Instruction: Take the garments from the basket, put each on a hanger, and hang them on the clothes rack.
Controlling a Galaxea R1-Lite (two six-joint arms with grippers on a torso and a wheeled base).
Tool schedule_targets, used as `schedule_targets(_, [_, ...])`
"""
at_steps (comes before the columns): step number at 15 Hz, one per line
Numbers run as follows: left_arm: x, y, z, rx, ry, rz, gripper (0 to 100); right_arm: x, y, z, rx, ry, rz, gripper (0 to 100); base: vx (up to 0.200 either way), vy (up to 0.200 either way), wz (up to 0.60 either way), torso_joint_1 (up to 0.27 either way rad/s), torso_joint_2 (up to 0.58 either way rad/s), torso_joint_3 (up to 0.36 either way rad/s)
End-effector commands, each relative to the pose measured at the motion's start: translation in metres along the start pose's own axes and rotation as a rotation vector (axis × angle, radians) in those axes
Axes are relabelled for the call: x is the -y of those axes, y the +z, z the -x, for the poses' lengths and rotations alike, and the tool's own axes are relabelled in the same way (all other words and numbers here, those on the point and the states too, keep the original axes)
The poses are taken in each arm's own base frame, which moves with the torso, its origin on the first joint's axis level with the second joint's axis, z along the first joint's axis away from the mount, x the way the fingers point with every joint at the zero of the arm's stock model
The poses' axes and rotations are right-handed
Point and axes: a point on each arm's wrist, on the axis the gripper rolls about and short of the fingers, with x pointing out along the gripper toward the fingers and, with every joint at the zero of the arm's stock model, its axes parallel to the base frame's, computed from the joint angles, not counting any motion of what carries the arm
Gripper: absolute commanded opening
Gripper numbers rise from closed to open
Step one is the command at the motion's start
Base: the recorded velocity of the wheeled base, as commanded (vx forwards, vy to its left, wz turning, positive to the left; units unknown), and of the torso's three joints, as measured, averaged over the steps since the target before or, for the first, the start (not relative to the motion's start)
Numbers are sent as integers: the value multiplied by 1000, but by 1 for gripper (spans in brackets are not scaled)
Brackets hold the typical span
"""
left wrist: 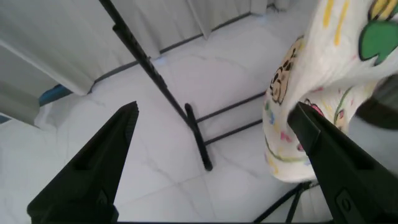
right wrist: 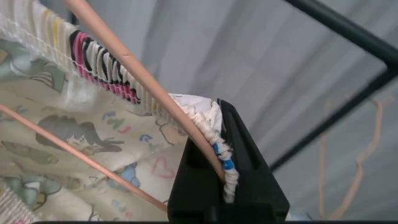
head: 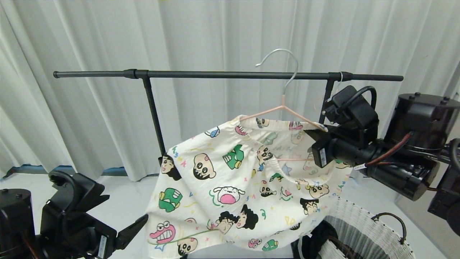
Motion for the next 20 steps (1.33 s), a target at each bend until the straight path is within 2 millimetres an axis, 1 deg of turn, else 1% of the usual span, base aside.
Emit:
schedule_targets(1, [-3,6,8,54,32,16,100,4,-9,4,-50,-49,6,0,0,0,0,0,0,0])
schedule_targets(2, [-5,6,11,64,48,21,100,6,-16,5,-104,-89,14,0,0,0,0,0,0,0])
schedule_targets(4, [-10,7,17,83,88,30,100,21,-26,8,-211,-183,28,0,0,0,0,0,0,0])
schedule_targets(5, [-11,8,18,86,94,32,100,24,-29,9,-240,-204,32,0,0,0,0,0,0,0])
schedule_targets(6, [-15,8,20,91,123,41,100,39,-37,14,-329,-268,38,0,0,0,0,0,0,0])
schedule_targets(8, [-18,9,21,95,150,49,100,58,-48,22,-425,-324,28,0,0,0,0,0,0,0])
schedule_targets(10, [-20,9,22,91,178,52,100,70,-59,26,-498,-377,-57,0,0,0,0,0,0,0])
schedule_targets(12, [-21,8,22,75,220,54,100,77,-67,31,-577,-416,-162,0,0,0,0,0,0,0])
schedule_targets(14, [-21,8,22,73,226,53,100,81,-69,32,-619,-448,-253,0,0,0,0,0,0,0])
schedule_targets(15, [-21,8,22,72,227,51,100,83,-67,31,-648,-470,-325,0,0,0,0,0,0,0])
schedule_targets(17, [-21,8,22,70,228,51,100,84,-62,30,-682,-492,-405,0,0,0,0,0,0,0])
schedule_targets(20, [-21,8,21,67,227,52,100,88,-56,21,-645,-521,-482,0,0,0,0,0,0,0])
